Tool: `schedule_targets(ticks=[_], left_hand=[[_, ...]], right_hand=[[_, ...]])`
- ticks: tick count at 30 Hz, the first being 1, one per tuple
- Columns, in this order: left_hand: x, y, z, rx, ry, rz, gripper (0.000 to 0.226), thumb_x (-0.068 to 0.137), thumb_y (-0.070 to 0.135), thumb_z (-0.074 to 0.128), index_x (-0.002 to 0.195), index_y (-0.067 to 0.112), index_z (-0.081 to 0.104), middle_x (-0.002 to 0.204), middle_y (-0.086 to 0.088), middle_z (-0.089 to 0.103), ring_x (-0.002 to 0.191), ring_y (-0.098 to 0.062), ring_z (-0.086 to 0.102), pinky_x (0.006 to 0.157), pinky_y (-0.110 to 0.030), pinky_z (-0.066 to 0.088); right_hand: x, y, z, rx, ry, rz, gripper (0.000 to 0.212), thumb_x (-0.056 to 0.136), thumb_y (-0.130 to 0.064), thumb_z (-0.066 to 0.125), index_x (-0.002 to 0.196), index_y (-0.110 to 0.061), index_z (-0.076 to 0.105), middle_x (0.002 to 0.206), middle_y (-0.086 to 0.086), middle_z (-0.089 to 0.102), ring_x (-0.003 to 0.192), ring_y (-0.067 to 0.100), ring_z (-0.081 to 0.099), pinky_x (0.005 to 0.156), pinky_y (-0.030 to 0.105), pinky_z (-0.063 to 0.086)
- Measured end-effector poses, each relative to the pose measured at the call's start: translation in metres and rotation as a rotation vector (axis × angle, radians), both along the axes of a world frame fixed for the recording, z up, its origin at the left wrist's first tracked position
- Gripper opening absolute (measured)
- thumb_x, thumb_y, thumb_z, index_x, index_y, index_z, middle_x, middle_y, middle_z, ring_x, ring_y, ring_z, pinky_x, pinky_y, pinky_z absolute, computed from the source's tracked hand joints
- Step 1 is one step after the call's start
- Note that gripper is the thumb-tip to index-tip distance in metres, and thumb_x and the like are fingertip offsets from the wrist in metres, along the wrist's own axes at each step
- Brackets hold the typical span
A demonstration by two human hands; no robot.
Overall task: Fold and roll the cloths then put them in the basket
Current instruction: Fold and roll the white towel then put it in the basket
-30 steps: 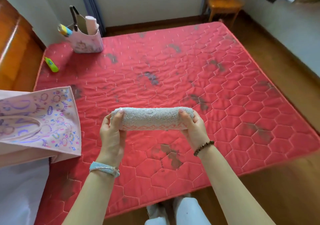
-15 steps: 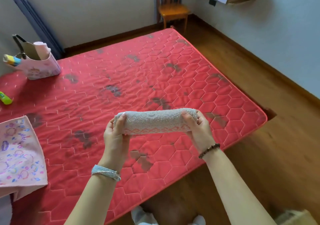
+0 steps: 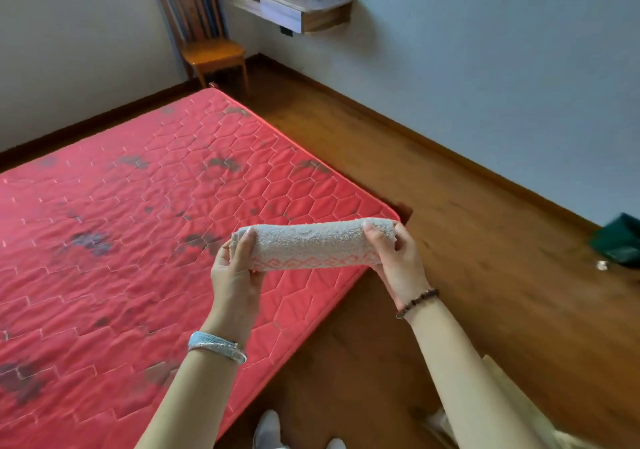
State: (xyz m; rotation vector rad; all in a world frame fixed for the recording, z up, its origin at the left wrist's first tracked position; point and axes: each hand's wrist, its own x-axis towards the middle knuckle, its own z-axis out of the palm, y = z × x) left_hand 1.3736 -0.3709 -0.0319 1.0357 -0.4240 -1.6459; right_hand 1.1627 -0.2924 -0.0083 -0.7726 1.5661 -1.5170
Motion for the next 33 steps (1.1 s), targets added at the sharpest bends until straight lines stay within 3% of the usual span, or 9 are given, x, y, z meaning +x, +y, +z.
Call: schedule_targets(ticks=[4, 8, 14, 27, 30, 33], left_hand=[[-0.049, -0.010, 0.007, -0.025, -0.053, -0.076, 0.022, 0.093, 0.014, 0.063, 0.113, 0.009, 0.055, 0.102, -0.006, 0.062, 0.091, -0.017, 0.063, 0.075, -0.033, 0.060], [-0.094, -0.029, 0.009, -0.016, -0.066, -0.127, 0.014, 0.093, 0.012, 0.063, 0.105, 0.011, 0.057, 0.101, -0.006, 0.061, 0.087, -0.016, 0.063, 0.064, -0.029, 0.060], [-0.152, -0.077, 0.006, 0.010, -0.078, -0.185, 0.015, 0.092, 0.016, 0.066, 0.105, 0.012, 0.059, 0.103, -0.006, 0.063, 0.087, -0.015, 0.066, 0.073, -0.033, 0.059], [-0.301, -0.179, 0.028, -0.095, -0.100, -0.412, 0.009, 0.095, 0.014, 0.062, 0.103, 0.011, 0.061, 0.092, -0.003, 0.066, 0.083, -0.013, 0.065, 0.067, -0.025, 0.058], [-0.334, -0.189, 0.028, -0.083, -0.119, -0.462, 0.017, 0.094, 0.016, 0.063, 0.110, 0.010, 0.061, 0.096, -0.003, 0.066, 0.089, -0.014, 0.064, 0.075, -0.030, 0.055], [-0.370, -0.199, 0.029, -0.078, -0.132, -0.499, 0.012, 0.093, 0.018, 0.065, 0.103, 0.012, 0.063, 0.086, 0.003, 0.068, 0.086, -0.014, 0.064, 0.077, -0.035, 0.052]], right_hand=[[-0.042, 0.007, 0.003, 0.000, -0.001, -0.100, 0.037, 0.072, -0.052, 0.075, 0.092, -0.023, 0.067, 0.103, 0.016, 0.071, 0.099, 0.031, 0.069, 0.089, 0.060, 0.053], [-0.077, -0.001, 0.001, 0.017, 0.027, -0.208, 0.045, 0.068, -0.056, 0.073, 0.091, -0.019, 0.066, 0.094, 0.007, 0.072, 0.095, 0.026, 0.070, 0.085, 0.050, 0.058], [-0.129, -0.039, -0.003, 0.032, 0.010, -0.267, 0.042, 0.068, -0.057, 0.076, 0.087, -0.021, 0.066, 0.099, 0.015, 0.070, 0.099, 0.033, 0.068, 0.087, 0.060, 0.053], [-0.254, -0.103, 0.015, 0.090, 0.039, -0.409, 0.047, 0.058, -0.074, 0.074, 0.088, -0.038, 0.069, 0.100, 0.002, 0.073, 0.099, 0.023, 0.070, 0.089, 0.055, 0.055], [-0.283, -0.106, 0.015, 0.092, 0.009, -0.434, 0.050, 0.056, -0.074, 0.075, 0.090, -0.038, 0.070, 0.102, -0.001, 0.073, 0.100, 0.020, 0.069, 0.091, 0.054, 0.055], [-0.316, -0.112, 0.010, 0.109, -0.011, -0.470, 0.049, 0.056, -0.076, 0.075, 0.091, -0.042, 0.069, 0.105, -0.004, 0.072, 0.104, 0.019, 0.068, 0.093, 0.053, 0.054]])
